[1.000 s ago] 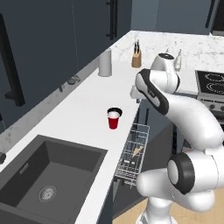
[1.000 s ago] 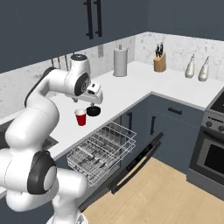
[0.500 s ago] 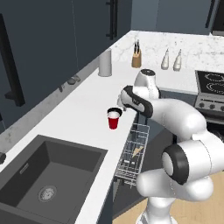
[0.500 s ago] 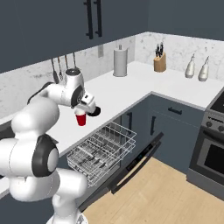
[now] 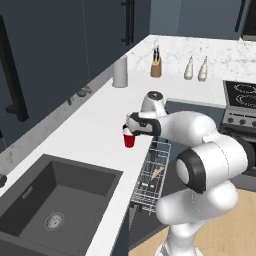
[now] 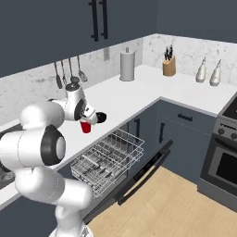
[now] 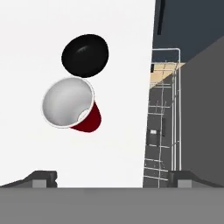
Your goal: Pick up the cup and bowl from the counter, place them in the dishwasher, and close the dishwasher door.
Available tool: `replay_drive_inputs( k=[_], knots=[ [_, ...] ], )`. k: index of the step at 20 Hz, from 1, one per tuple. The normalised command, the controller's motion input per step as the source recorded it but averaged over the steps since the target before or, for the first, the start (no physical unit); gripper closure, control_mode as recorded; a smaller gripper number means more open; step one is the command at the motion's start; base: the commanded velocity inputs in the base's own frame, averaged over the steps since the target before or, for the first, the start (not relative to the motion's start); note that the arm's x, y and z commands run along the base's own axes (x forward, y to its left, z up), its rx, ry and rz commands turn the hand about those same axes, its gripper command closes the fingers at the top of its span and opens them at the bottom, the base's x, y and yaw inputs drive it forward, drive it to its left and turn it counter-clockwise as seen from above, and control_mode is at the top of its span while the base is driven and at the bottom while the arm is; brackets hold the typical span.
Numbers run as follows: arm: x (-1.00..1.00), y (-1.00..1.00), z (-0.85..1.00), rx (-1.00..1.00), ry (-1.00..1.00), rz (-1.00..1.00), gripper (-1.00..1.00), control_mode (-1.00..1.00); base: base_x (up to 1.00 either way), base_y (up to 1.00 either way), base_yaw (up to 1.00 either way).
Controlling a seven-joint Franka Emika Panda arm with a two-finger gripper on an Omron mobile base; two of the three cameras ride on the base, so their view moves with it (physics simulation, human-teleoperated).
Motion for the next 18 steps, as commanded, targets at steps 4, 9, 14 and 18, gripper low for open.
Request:
replay_drive_inputs(
  k=[4, 9, 14, 18],
  knots=[
    [0.45, 0.05, -0.19, 0.06, 0.0, -0.1, -1.0, -1.0, 0.0, 0.0, 0.0],
    [0.29, 0.0, -0.16, 0.08, 0.0, -0.06, -1.0, -1.0, 0.0, 0.0, 0.0],
    [0.2, 0.0, -0.24, 0.09, 0.0, -0.04, -1.0, -1.0, 0.0, 0.0, 0.0],
    [0.11, 0.0, -0.24, 0.08, 0.0, -0.03, -1.0, -1.0, 0.0, 0.0, 0.0]
  ],
)
